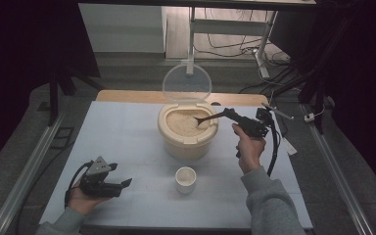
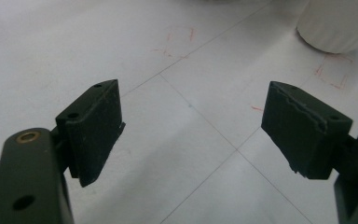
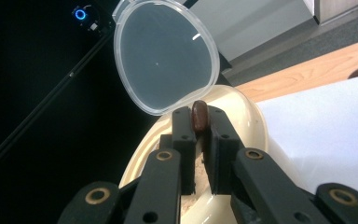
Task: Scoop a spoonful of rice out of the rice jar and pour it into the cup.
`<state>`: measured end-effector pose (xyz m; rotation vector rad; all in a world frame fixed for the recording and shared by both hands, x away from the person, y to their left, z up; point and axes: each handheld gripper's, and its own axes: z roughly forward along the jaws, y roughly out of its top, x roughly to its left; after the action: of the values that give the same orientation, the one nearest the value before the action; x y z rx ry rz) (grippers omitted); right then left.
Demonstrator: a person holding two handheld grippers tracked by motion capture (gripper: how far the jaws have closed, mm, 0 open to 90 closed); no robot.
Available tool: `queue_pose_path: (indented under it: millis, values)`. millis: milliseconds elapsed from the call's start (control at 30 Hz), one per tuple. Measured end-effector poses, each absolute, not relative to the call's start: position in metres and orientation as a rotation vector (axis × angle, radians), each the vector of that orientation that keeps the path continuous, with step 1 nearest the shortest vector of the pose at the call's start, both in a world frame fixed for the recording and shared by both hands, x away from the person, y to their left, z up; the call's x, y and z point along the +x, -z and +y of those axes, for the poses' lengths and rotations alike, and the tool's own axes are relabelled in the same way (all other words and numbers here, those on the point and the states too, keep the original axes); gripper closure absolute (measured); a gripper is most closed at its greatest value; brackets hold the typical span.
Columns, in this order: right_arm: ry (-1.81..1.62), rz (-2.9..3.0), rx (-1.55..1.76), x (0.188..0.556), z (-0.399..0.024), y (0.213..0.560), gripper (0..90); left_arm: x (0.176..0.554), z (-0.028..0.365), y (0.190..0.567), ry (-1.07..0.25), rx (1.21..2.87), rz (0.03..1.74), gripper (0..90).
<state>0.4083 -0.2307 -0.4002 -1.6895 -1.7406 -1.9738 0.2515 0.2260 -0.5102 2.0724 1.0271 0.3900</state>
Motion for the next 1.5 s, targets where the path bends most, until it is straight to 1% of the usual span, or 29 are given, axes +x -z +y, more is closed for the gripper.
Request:
queue_pose_path:
  millis: [833, 1500]
  values:
    - [1.965, -1.515, -1.713, 0.409, -0.253, 0.405, 83.5, 0.252, 0.225, 0.510, -0.394, 2.081, 1.023, 20.0]
    - [1.982, -1.485, -1.653, 0.402, -0.258, 0.395, 83.5, 0.252, 0.224, 0.511, -0.390, 2.086, 1.021, 20.0]
